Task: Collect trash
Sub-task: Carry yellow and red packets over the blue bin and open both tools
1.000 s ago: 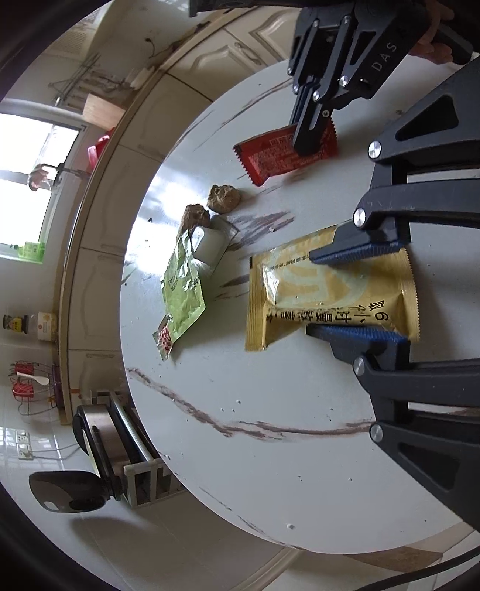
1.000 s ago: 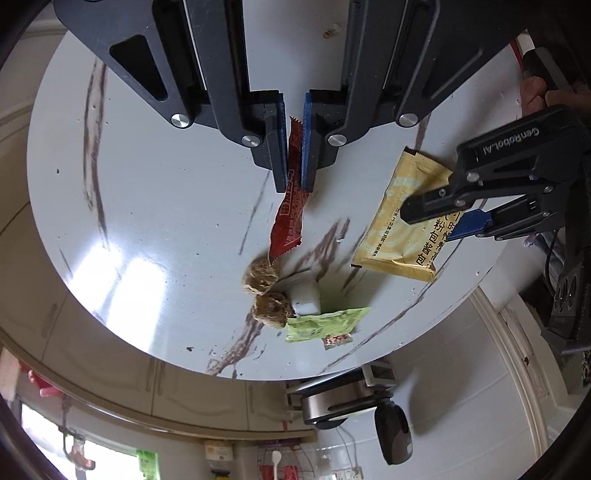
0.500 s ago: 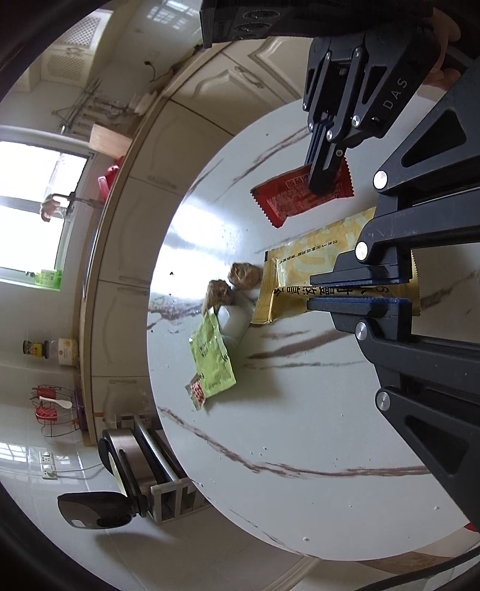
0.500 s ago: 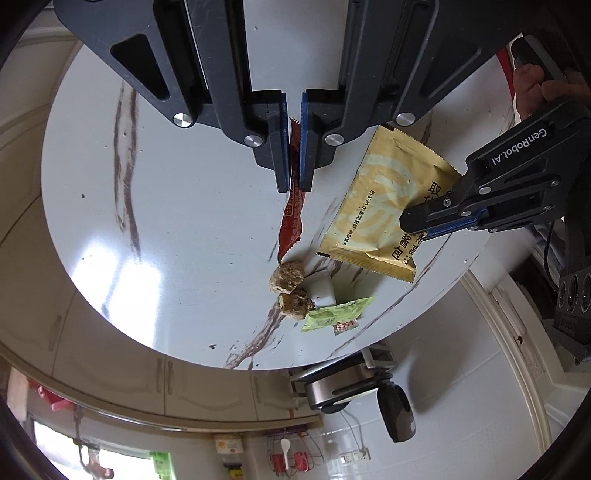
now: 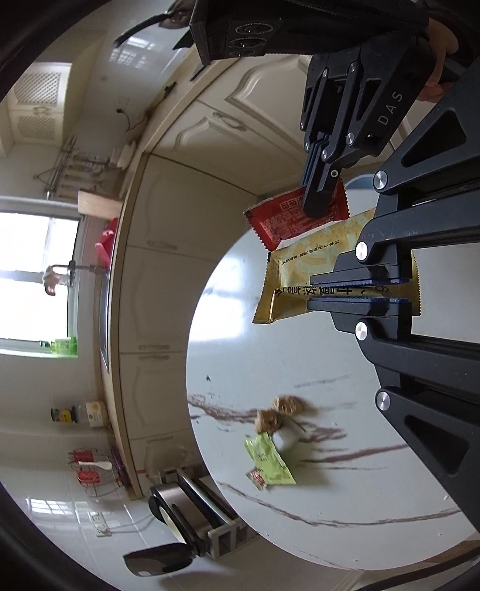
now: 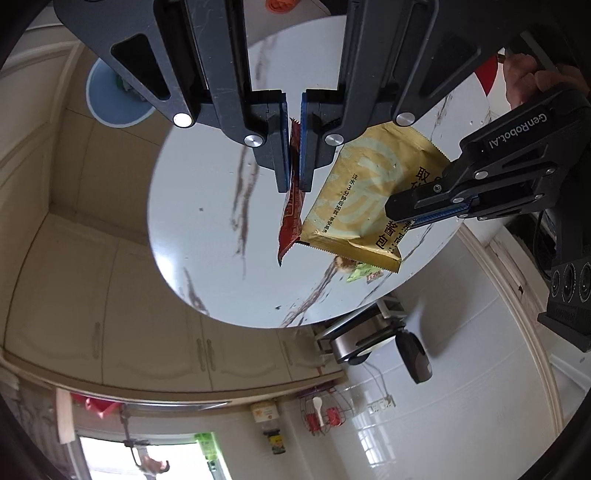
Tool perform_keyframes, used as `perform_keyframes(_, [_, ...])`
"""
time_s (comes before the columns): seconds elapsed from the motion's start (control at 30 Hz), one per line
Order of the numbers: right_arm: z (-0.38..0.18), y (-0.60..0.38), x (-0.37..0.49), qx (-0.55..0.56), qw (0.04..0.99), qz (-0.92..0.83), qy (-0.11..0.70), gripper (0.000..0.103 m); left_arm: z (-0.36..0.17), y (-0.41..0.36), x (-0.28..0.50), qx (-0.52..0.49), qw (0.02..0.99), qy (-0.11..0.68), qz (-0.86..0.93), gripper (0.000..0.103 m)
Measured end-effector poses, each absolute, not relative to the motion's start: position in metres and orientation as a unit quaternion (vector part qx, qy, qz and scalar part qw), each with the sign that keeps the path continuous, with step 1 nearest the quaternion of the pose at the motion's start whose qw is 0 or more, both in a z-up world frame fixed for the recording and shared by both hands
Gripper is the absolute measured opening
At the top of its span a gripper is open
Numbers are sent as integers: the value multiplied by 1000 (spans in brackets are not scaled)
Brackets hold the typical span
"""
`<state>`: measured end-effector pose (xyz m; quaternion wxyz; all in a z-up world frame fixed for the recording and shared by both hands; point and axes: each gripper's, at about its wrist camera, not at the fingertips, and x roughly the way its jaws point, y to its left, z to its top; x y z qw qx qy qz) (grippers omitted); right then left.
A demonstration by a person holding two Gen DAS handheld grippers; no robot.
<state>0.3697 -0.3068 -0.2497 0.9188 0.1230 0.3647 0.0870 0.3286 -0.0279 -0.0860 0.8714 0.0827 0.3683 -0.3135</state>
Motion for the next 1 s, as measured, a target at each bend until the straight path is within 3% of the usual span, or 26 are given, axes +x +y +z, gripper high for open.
perform_keyframes(0.33, [-268, -443, 312, 178, 918, -12, 355, 5, -103, -200, 307, 175, 816, 382, -397, 1])
perform_keyframes(0.7, [-377, -553, 294, 238, 864, -105, 431, 5, -220, -359, 329, 262, 727, 461, -436, 1])
perform_keyframes(1.0, [-452, -594, 308, 277, 824, -114, 480, 5, -296, -431, 365, 283, 710, 492, -418, 3])
